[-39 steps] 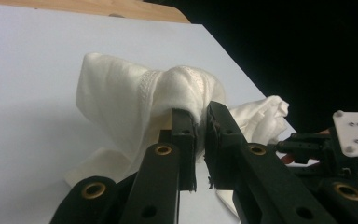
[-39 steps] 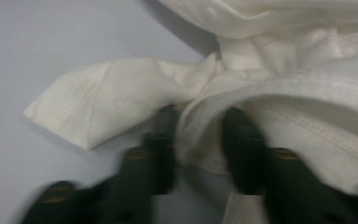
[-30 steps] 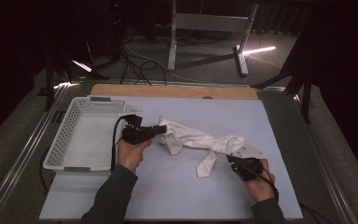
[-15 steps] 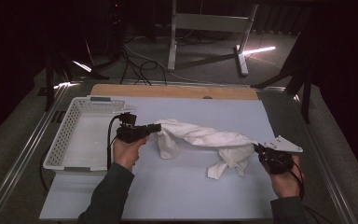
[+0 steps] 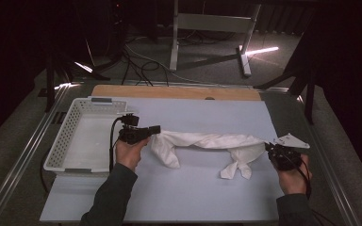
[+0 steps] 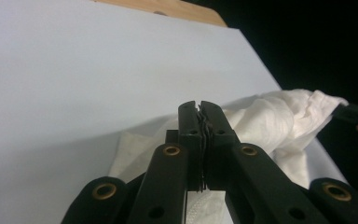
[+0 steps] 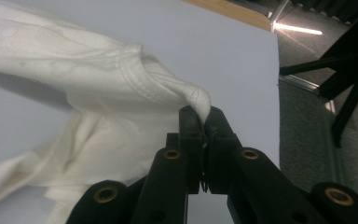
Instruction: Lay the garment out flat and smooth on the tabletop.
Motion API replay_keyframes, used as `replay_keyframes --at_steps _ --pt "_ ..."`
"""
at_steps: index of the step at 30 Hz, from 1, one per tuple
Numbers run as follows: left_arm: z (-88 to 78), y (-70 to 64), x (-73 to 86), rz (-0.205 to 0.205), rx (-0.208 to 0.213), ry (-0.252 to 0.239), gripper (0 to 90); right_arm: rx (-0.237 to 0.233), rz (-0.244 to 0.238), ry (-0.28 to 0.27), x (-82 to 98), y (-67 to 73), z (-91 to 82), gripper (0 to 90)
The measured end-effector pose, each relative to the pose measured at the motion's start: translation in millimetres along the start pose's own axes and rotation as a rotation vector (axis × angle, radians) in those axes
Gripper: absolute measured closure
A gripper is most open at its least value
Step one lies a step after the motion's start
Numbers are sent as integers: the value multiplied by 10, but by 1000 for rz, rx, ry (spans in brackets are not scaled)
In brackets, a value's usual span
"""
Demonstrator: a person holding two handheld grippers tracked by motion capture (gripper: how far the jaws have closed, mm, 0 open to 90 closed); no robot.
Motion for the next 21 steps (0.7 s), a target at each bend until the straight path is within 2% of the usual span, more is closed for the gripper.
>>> replay_keyframes --at_steps 2,3,5,7,8,9,10,12,14,18,21 --pt "4 52 -4 -35 -19 -3 896 19 -2 8 3 -17 27 874" --pt "9 61 2 -34 -37 1 895 19 9 7 1 -32 42 874" --pt "42 42 29 -9 -40 14 890 17 25 8 -2 -35 61 871" --pt "65 -3 42 25 -39 7 824 -2 12 14 -11 4 97 867" --pt "65 -3 42 25 -39 7 797 -2 12 14 -11 4 97 867" --pt "78 -34 36 26 -18 -14 797 -4 11 13 -18 32 114 862" --pt "82 -53 35 32 -17 -23 652 -18 10 8 -42 98 138 746" --pt "88 -96 41 44 -16 -28 538 -35 0 -3 -61 174 133 589" --pt "92 -145 52 60 -14 -30 450 -43 -11 -16 -73 266 124 472" --pt "91 -281 106 107 13 -39 364 -58 -29 -39 -80 401 69 350" --pt "77 -408 160 153 39 -54 338 -70 -42 -51 -68 491 8 331"
Point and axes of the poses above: each handheld gripper's, and its own axes: z roughly forward along the jaws, x roughly out of its underside, y roughly to its left, the point moved 4 cm from there along z, roughly forward along the jaws, and after that the axes turned 5 degrees about z, right-handed, at the moved point
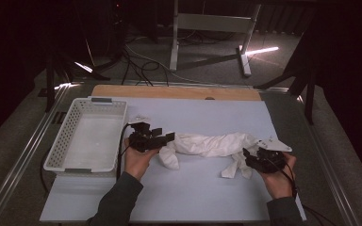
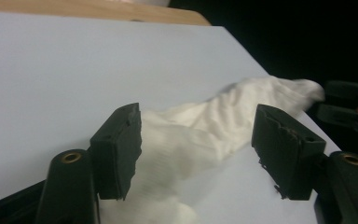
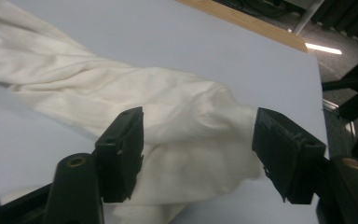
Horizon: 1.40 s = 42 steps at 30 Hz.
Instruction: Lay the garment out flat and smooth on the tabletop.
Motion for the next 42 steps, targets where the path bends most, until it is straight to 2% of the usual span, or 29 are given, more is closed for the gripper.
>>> replay_keyframes --at_steps 3,6,11,16,17,18,19,21,22,24,26,27,28,31,32,33,35,38,40,42 --pt "-19 -145 29 45 36 -15 337 -18 -6 -19 13 60 -55 330" --pt "-17 -278 79 77 67 -6 338 -48 -11 -19 38 132 -88 330" --pt "83 -383 240 92 80 62 353 -72 -50 -19 71 220 -105 330" --pt "228 -380 460 94 62 138 347 -84 -59 -18 82 268 -103 330" --pt "260 -358 502 99 53 158 347 -85 -59 -19 81 276 -104 331" --pt "320 -307 557 99 23 204 347 -89 -57 -20 80 283 -104 331" --pt "362 -263 587 98 5 229 339 -93 -55 -20 77 290 -98 334" --pt "427 -166 622 89 -28 254 333 -97 -54 -19 72 299 -84 334" --pt "427 -166 622 89 -28 254 327 -97 -54 -19 72 299 -84 334" --pt "467 -60 619 81 -75 259 322 -107 -61 -4 81 313 -55 342" --pt "483 -17 611 95 -113 272 314 -116 -60 5 96 320 -17 351" --pt "483 -17 611 95 -113 272 310 -116 -60 5 96 320 -17 351" --pt "498 5 611 96 -130 281 310 -123 -50 11 107 325 7 358" --pt "536 51 609 111 -192 286 258 -140 -35 57 165 323 137 377" --pt "536 51 609 111 -192 286 246 -140 -35 57 165 323 137 377" --pt "544 67 610 118 -213 287 236 -141 -39 79 195 324 200 390" --pt "547 96 605 120 -236 283 226 -141 -44 91 204 318 216 396" --pt "550 113 606 122 -259 281 207 -150 -46 115 232 329 266 429" --pt "552 110 614 138 -274 293 209 -158 -56 139 257 349 291 460" --pt "551 112 633 164 -315 327 248 -166 -65 159 280 357 314 498"
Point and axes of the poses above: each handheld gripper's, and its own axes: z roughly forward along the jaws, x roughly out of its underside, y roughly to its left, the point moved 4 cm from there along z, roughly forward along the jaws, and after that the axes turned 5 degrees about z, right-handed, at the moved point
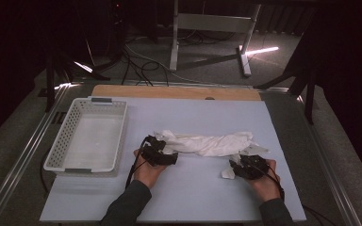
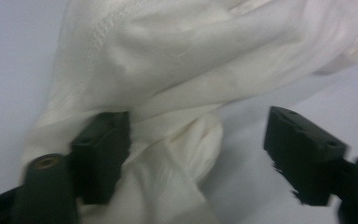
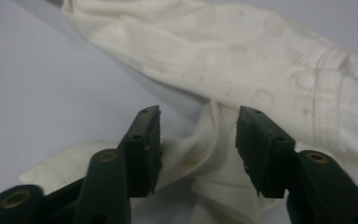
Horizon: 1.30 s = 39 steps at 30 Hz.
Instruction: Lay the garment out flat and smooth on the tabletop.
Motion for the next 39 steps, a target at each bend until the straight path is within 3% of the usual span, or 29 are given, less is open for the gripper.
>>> replay_keyframes --at_steps 2,5,16,26,32,39 --pt "-18 13 6 10 -32 19 389 -1 4 26 23 1 23 534" --pt "-44 57 14 -6 -27 25 522 -11 6 46 41 1 29 590" --pt "-86 116 23 -25 36 0 773 -5 -26 55 37 17 10 828" --pt "-306 42 7 -24 123 -51 808 35 -60 -11 -41 -15 -197 838" --pt "-453 104 -34 -53 154 -93 811 86 -80 -46 -65 -102 -387 839" --pt "-528 205 -46 -94 164 -116 815 146 -15 -104 -15 -375 -648 841"
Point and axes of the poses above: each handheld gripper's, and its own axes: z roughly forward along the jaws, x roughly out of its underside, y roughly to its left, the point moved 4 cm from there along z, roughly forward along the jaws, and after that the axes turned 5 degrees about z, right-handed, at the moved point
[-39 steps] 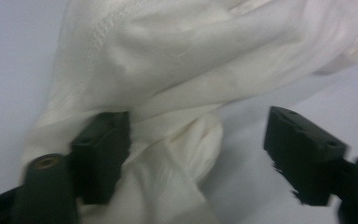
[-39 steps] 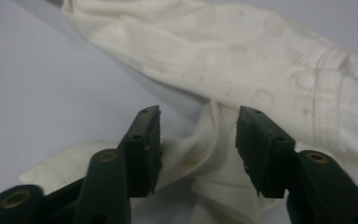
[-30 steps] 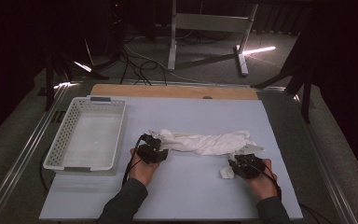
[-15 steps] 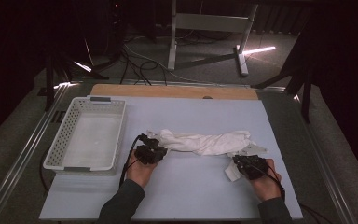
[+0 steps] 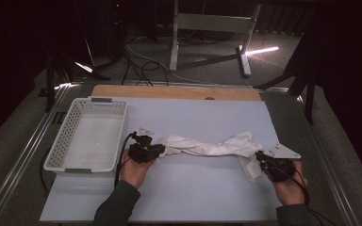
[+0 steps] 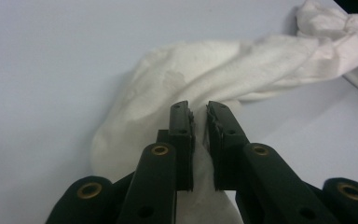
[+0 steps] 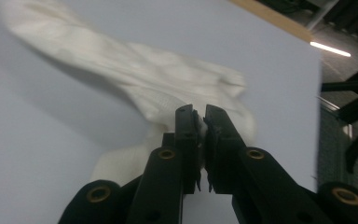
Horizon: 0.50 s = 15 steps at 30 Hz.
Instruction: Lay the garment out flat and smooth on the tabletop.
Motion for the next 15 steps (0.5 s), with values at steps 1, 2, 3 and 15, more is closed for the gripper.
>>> replay_keyframes --at_steps 1,2,3,15 --pt "-8 10 -1 -3 0 -3 815 11 10 -7 9 -48 -31 842" --pt "-15 17 0 -6 1 -4 816 20 22 -15 16 -95 -64 842" --pt "-21 24 0 -5 0 -5 816 32 33 -23 21 -139 -98 842" --pt "-68 39 60 -4 2 6 819 108 112 -81 96 -415 -399 844"
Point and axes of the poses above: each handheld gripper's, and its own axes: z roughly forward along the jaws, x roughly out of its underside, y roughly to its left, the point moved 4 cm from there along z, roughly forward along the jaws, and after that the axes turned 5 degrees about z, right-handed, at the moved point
